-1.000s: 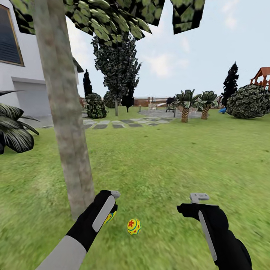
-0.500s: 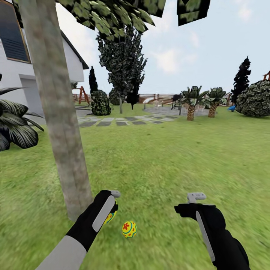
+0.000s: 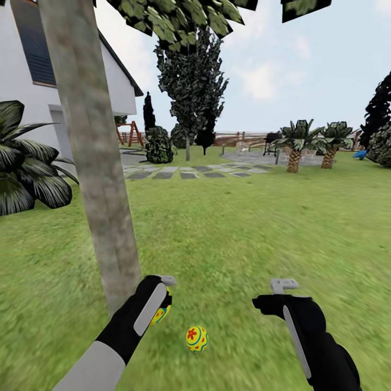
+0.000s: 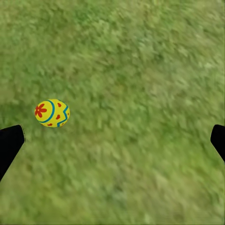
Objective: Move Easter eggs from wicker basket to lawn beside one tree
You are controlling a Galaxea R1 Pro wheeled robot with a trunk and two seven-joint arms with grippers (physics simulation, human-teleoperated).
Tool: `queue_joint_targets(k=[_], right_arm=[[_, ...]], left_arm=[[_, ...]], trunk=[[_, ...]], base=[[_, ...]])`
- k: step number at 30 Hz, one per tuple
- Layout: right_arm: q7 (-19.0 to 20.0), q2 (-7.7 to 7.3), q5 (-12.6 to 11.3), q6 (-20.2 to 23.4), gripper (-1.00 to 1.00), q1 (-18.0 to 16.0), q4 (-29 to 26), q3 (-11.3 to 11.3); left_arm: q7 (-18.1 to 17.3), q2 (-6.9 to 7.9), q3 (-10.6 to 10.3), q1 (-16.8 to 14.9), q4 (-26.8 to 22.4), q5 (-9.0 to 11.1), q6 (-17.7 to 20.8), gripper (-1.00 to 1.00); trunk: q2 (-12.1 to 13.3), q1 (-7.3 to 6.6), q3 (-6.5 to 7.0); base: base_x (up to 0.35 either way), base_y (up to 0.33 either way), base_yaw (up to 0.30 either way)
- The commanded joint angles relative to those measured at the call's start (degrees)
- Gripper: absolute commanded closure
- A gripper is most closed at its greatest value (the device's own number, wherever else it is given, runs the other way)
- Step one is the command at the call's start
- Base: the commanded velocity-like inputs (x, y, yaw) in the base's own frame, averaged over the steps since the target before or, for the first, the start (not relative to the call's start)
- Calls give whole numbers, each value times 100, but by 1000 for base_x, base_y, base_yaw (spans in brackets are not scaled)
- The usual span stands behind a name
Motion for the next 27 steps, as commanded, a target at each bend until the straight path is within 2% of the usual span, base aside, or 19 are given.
queue_joint_targets(k=[1, 6, 16, 27], right_arm=[[39, 4, 54, 25, -100, -3, -7, -7], [39, 4, 58, 25, -100, -3, -7, -6], [39, 4, 61, 25, -100, -1, -11, -6], [40, 4, 53, 25, -100, 3, -16, -9]], left_arm=[[61, -2, -11, -6, -3, 104, 10, 100], [65, -1, -11, -6, -5, 226, 2, 100], [66, 0, -14, -6, -4, 244, 1, 100], [59, 0, -17, -6, -5, 238, 21, 100]], trunk=[[-3, 1, -14], [-3, 1, -50], [-3, 1, -119], [-3, 1, -128]], base=[[118, -31, 198], [150, -195, 200], [232, -228, 196], [212, -195, 25]])
